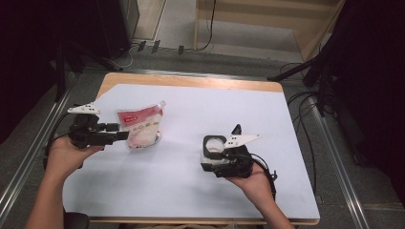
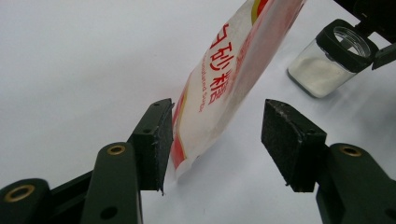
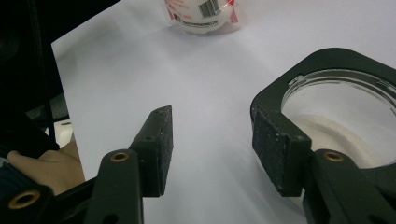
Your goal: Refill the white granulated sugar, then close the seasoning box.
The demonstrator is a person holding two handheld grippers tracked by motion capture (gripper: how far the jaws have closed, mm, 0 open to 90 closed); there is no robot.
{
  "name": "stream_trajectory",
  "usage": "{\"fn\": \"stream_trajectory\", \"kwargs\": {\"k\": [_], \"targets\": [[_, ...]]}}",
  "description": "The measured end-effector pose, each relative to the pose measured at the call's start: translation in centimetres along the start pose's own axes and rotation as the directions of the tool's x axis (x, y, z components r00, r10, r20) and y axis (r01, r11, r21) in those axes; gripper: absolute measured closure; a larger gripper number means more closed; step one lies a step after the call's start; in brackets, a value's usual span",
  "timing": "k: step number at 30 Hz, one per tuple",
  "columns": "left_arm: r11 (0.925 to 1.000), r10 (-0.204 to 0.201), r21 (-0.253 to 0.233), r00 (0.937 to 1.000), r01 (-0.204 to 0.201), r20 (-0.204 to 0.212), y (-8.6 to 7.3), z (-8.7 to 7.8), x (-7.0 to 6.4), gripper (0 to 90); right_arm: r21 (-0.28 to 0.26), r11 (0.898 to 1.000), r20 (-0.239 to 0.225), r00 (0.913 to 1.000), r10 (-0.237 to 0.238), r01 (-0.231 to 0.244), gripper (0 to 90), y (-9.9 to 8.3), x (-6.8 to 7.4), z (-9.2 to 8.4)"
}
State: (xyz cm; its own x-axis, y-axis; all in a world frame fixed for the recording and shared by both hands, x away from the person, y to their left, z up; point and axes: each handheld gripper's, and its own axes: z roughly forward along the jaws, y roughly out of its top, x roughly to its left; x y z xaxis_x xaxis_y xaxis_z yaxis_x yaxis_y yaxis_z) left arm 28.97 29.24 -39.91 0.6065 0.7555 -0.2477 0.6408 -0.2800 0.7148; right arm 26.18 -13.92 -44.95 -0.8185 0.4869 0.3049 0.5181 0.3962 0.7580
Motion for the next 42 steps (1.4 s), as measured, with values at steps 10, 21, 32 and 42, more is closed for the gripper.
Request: {"fn": "stream_trajectory", "kwargs": {"k": [10,21,32,42], "targets": [[0.9999,-0.017,0.001,0.9993,0.017,-0.034,-0.4,-1.0,0.9,44.2,-0.009,1.000,0.003,0.9999,0.010,-0.010,48.9,0.2,-0.3,-0.4],[0.9976,-0.070,-0.006,0.9935,0.069,-0.089,-1.0,-1.5,2.3,44.4,-0.015,1.000,0.003,0.9999,0.012,-0.012,54.4,0.1,-0.3,-1.3],[0.9945,-0.105,-0.013,0.9901,0.104,-0.093,-1.0,-0.7,2.9,44.4,-0.023,0.999,-0.008,0.9990,0.045,-0.045,65.6,-0.3,-0.6,-3.4],[0.9951,-0.098,-0.028,0.9906,0.095,-0.096,-0.7,-0.3,2.8,44.3,-0.027,0.997,-0.004,0.9972,0.075,-0.075,83.7,-1.3,-1.0,-6.4]]}}
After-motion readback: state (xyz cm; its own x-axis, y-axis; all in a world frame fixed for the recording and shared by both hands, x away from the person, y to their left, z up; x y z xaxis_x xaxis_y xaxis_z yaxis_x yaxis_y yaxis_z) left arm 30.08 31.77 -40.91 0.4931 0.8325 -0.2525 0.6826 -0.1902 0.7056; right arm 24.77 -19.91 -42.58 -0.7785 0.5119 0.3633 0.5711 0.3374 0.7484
